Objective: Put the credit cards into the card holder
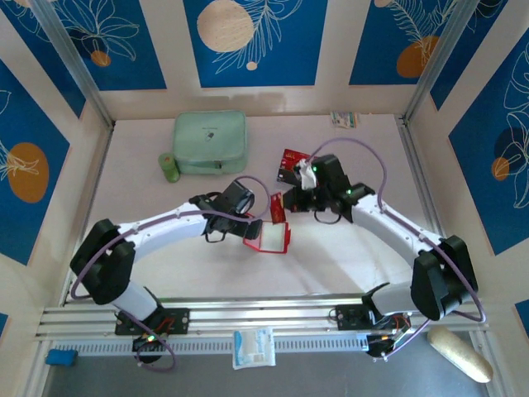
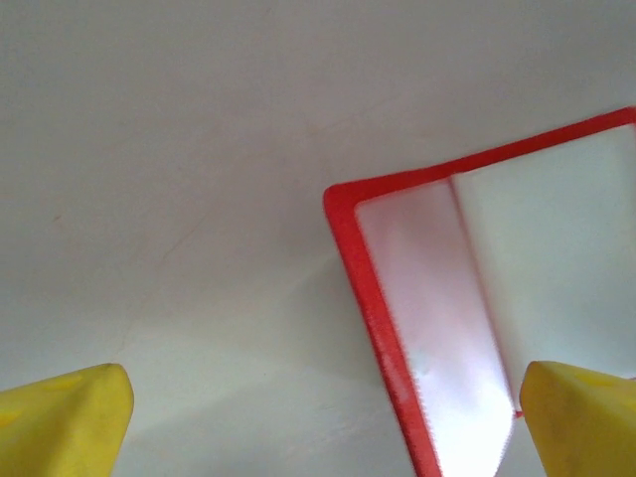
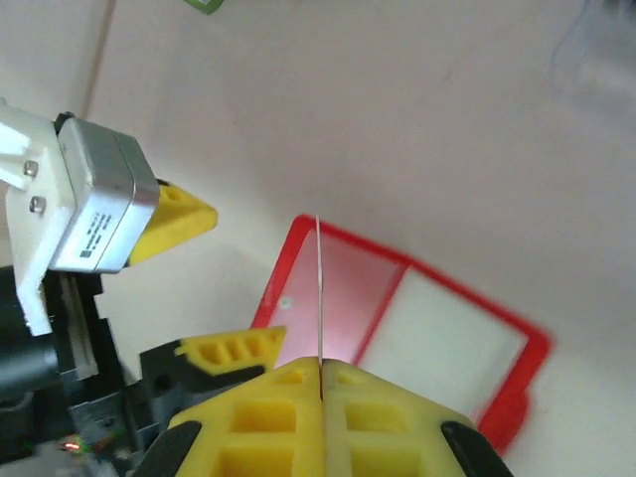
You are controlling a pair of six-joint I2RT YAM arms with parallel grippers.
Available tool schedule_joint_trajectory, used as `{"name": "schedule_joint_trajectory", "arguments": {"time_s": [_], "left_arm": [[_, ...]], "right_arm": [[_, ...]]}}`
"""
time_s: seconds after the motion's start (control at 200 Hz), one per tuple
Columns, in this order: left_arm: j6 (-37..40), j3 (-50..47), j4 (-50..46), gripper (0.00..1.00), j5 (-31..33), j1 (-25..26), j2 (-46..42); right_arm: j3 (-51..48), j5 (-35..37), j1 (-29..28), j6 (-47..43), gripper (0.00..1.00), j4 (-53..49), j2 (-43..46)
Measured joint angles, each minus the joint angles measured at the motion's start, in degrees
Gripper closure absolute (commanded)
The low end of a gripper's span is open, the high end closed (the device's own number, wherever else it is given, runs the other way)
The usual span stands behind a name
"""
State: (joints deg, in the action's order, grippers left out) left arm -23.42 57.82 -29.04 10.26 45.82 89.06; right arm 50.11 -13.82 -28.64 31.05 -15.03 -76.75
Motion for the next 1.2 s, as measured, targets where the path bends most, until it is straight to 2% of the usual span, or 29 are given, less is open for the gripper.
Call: {"name": "schedule_joint_trajectory", "arguments": {"time_s": [0.18, 0.41, 0.82, 1.2], "left_arm": [[-0.1, -0.1, -1.5, 0.00, 3.6, 0.1, 1.0], [-0.8, -1.6, -2.1, 0.00, 6.8, 0.1, 1.6], [-4.7, -5.7, -1.9, 0.00, 7.6, 0.2, 2.5], [-5.3, -6.4, -1.4, 0.00, 7.8, 0.2, 3.5]], "right_arm": [[-9.9, -0.1, -3.6, 11.0, 1.00, 10.3, 2.0], [-17.4, 3.7, -6.6, 18.9, 1.00, 22.0, 2.4], [-21.0, 13.7, -9.7, 23.1, 1.00, 30.4, 1.6], [-21.0, 16.8, -11.6, 23.5, 1.00, 35.2, -3.9]]}}
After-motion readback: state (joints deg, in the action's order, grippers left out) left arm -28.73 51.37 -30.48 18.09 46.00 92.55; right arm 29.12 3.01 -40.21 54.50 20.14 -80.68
